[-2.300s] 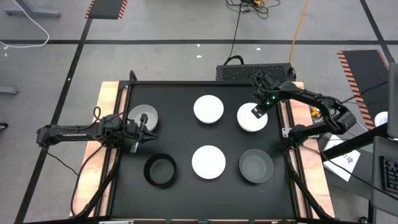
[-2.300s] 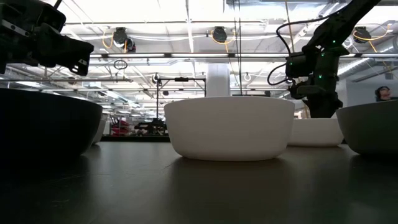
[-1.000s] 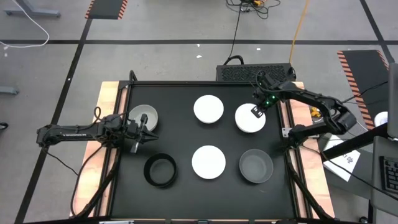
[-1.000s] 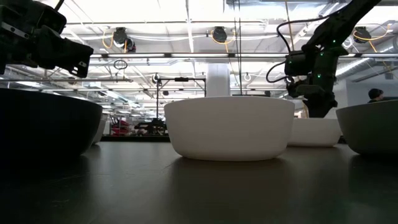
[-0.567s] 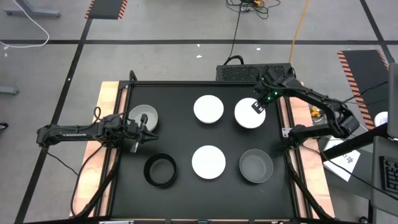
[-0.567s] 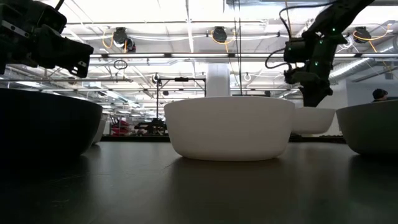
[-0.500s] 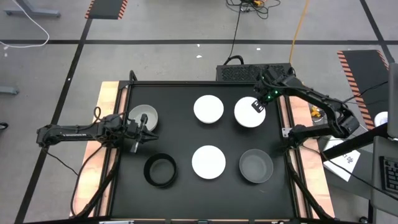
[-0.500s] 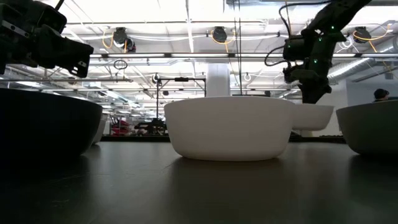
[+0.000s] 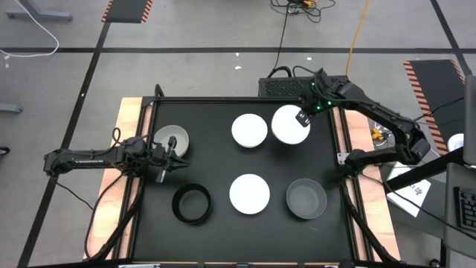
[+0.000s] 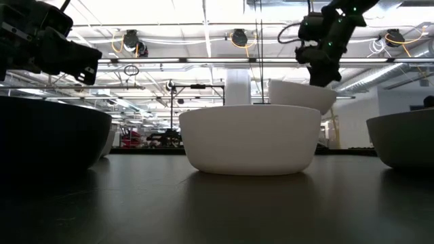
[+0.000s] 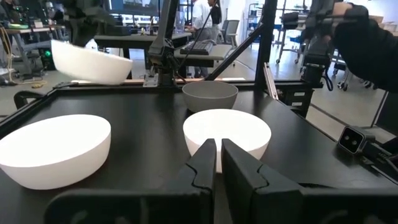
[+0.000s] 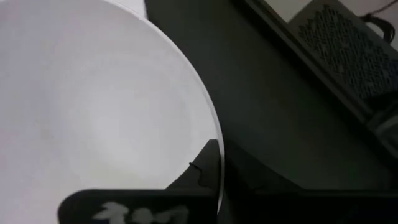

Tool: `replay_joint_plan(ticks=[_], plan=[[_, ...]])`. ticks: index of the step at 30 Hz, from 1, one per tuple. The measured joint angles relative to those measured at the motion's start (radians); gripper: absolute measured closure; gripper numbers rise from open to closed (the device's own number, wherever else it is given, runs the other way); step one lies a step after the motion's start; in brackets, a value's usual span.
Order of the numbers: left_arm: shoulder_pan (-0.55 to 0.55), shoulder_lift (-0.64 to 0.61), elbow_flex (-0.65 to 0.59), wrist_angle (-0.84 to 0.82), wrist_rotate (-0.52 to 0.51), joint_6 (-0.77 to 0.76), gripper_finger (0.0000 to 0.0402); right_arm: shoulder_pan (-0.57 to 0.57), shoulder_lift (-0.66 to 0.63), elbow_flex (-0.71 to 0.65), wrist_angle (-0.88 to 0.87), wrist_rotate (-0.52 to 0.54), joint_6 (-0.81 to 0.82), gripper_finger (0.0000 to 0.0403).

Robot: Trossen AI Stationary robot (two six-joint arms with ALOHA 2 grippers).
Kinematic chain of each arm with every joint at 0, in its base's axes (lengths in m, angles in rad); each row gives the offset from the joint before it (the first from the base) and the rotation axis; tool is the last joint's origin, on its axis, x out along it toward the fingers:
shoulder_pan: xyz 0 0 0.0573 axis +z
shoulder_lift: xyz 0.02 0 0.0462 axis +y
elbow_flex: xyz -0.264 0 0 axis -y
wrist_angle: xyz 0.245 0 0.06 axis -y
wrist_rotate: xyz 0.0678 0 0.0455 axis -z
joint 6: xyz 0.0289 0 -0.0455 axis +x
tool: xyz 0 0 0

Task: Nest bowls inside each other
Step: Stack the top right white bowl on the top middle white bowl

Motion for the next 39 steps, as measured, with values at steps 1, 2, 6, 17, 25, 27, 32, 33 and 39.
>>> replay_joint_plan(ticks=[1, 2, 6, 17, 25, 27, 32, 33, 39], plan=[[0.000, 0.000, 0.000, -0.001, 0.000, 0.000, 0.0376, 0.006, 0.000, 0.012, -0.009, 0.000, 0.004, 0.0403], [0.000, 0.000, 0.000, -0.002, 0.000, 0.000, 0.0376, 0.012, 0.000, 0.026, -0.023, 0.000, 0.011, 0.0403], [0.000, 0.000, 0.000, -0.001, 0.000, 0.000, 0.0376, 0.034, 0.000, 0.101, -0.085, -0.001, 0.036, 0.0403], [0.000, 0.000, 0.000, -0.003, 0.000, 0.007, 0.0376, 0.054, -0.044, 0.210, 0.030, -0.210, 0.083, 0.0403], [0.000, 0.000, 0.000, -0.003, 0.000, 0.001, 0.0376, 0.054, -0.185, 0.166, 0.179, -0.241, 0.104, 0.0403], [0.000, 0.000, 0.000, -0.003, 0.000, -0.003, 0.0376, 0.054, -0.223, 0.122, 0.215, -0.258, 0.116, 0.0403], [0.000, 0.000, 0.000, -0.002, 0.000, -0.004, 0.0376, 0.054, -0.326, -0.062, 0.350, -0.292, 0.173, 0.0403], [0.000, 0.000, 0.000, -0.002, 0.000, -0.004, 0.0376, 0.054, -0.346, -0.100, 0.380, -0.293, 0.184, 0.0403], [0.000, 0.000, 0.000, 0.006, 0.000, -0.008, 0.0376, 0.054, -0.436, -0.269, 0.522, -0.339, 0.253, 0.0403]])
